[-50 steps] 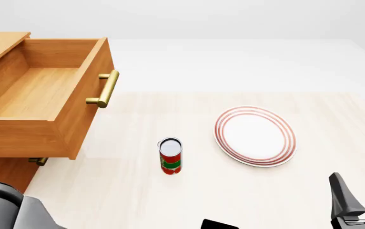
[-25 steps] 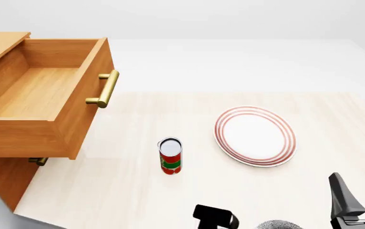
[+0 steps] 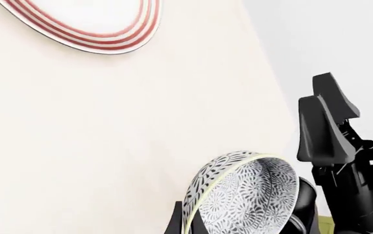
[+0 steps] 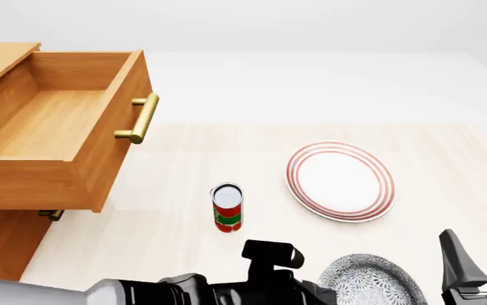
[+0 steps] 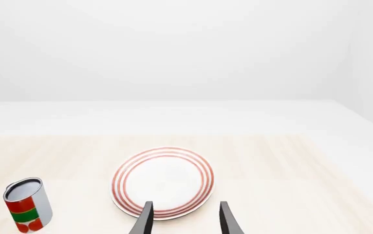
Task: Put the bowl in the top drawer of the cabinet.
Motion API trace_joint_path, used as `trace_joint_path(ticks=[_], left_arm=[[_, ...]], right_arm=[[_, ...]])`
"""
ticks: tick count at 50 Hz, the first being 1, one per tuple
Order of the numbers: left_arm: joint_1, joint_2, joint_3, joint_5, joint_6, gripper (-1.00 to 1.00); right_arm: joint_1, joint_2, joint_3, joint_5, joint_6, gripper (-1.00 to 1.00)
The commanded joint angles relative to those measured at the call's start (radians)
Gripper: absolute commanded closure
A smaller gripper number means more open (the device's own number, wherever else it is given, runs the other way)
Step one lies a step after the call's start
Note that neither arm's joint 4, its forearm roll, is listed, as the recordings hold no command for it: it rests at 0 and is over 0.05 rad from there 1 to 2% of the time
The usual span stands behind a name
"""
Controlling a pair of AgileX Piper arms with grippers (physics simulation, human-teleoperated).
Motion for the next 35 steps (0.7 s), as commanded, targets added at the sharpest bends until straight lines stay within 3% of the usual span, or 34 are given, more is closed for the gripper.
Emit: trace_joint_path(ticks=[1,35], left_arm=[[0.031,-0.081,-0.031,0.071,0.03,1.0],[0.085,-0.213,-0.075,0.193,0.07,1.0]], right_arm=[[0.0,0.001,-0.002,0.001,0.0,-1.0],[0.0,-0.002,0.004,-0.002,0.0,-1.0]])
